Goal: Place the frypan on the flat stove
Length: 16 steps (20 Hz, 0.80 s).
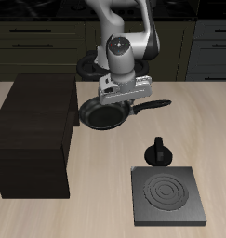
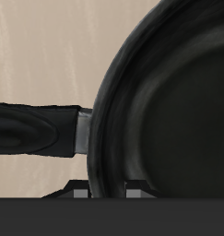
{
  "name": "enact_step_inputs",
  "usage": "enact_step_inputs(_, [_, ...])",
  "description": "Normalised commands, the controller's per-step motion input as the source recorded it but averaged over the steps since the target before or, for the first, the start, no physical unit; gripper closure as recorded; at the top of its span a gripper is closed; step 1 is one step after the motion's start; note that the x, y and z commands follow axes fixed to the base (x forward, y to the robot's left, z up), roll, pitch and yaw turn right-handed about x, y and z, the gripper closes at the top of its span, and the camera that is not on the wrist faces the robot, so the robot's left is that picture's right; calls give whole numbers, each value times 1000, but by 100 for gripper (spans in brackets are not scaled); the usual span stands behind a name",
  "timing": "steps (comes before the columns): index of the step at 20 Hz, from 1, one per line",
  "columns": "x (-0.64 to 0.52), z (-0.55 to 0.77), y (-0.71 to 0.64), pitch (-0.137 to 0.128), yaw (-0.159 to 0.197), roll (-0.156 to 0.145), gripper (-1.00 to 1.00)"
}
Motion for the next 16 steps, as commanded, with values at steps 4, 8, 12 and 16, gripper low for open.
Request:
enact_step_inputs(4, [171,330,50,-47,52,-9,100])
enact_step_inputs(8, [177,484,45,-70,47,-18,100])
enact_step_inputs(12, [169,511,-67,-67,-18,-33,100])
enact_step_inputs(16, [197,719,-104,-117,13,-53,100])
